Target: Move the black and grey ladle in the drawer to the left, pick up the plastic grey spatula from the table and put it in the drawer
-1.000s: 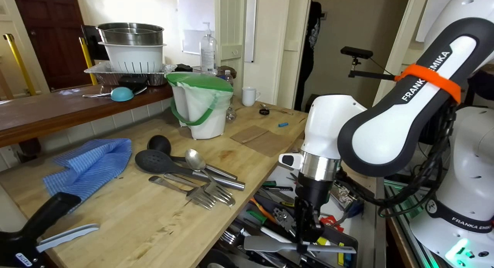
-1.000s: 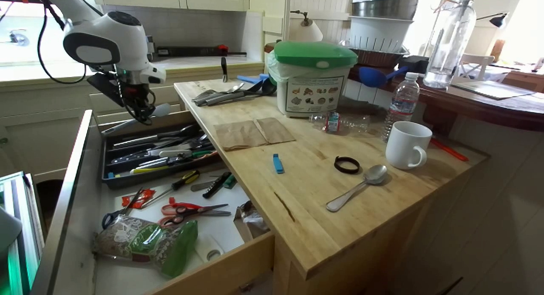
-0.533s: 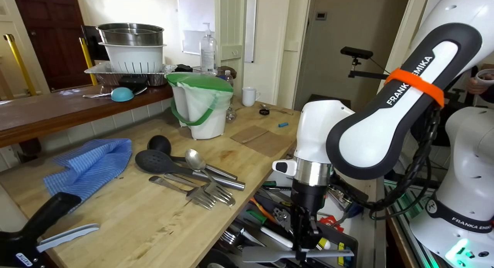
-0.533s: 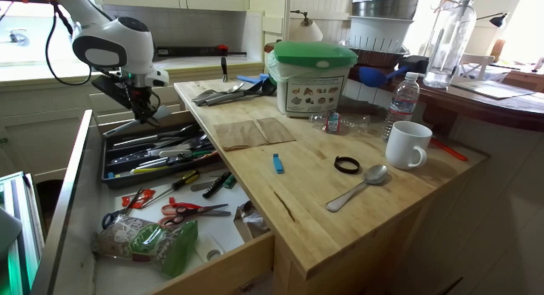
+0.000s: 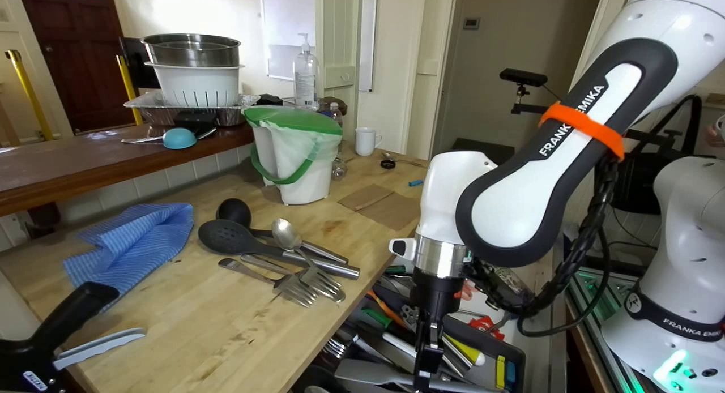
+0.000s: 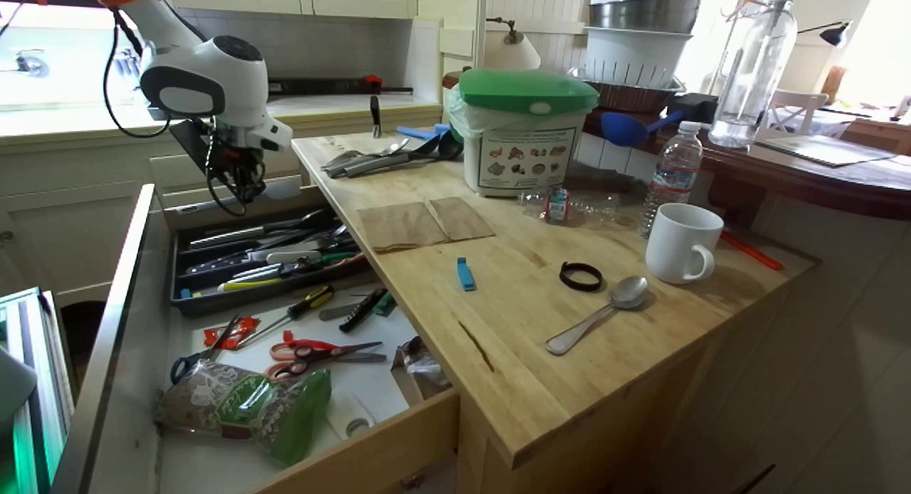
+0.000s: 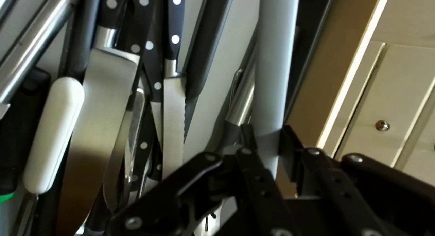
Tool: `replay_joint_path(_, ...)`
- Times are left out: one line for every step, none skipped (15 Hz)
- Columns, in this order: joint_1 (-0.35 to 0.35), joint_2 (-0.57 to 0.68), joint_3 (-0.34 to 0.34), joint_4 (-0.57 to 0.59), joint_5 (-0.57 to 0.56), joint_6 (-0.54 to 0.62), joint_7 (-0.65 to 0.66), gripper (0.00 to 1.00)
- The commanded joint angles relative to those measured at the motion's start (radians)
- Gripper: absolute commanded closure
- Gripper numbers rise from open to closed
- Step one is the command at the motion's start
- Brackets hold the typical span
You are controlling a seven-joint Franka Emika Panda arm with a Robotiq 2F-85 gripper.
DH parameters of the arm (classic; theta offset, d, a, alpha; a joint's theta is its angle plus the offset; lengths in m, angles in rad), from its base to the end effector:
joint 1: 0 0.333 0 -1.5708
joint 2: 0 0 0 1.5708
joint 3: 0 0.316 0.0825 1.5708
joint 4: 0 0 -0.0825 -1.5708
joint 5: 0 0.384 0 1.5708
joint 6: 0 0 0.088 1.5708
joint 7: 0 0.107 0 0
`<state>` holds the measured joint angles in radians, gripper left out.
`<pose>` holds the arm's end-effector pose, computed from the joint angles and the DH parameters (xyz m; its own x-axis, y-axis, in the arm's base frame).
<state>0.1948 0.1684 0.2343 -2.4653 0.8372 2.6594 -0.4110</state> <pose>0.4406 0.1813 0.2274 0.9962 0.0818 0.0285 0.0862 -0.9067 -0.4129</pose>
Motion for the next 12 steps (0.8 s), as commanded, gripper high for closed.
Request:
replay_joint_path(0.015,0.075,0.036,0.043,0.049,0.077,0.116,0.94)
replay_joint_path(0.016,0.09,0.048,0.051,0.069,0.112,0.134,0.94)
replay_joint_path(0.015,0.107,0.063,0.062,0.093,0.147,0.139,0.94)
replay_joint_path(0.021,0.13,0.072,0.072,0.099,0.192,0.155,0.94)
replay_joint_path(0.022,0.149,0.081,0.082,0.099,0.22,0.166,0.94)
replay_joint_path(0.041,0.175,0.072,0.092,0.089,0.251,0.192,0.94)
replay_joint_path(0.048,0.196,0.07,0.103,0.071,0.261,0.211,0.94)
replay_joint_path(0.068,0.219,0.054,0.108,0.034,0.274,0.241,0.94)
replay_joint_path(0.089,0.239,0.038,0.112,0.005,0.289,0.267,0.94)
replay_joint_path(0.098,0.255,0.033,0.12,0.005,0.305,0.278,0.94)
replay_joint_path(0.11,0.274,0.022,0.129,-0.002,0.319,0.294,0.94)
replay_joint_path(0.123,0.292,0.01,0.139,-0.013,0.324,0.306,0.94)
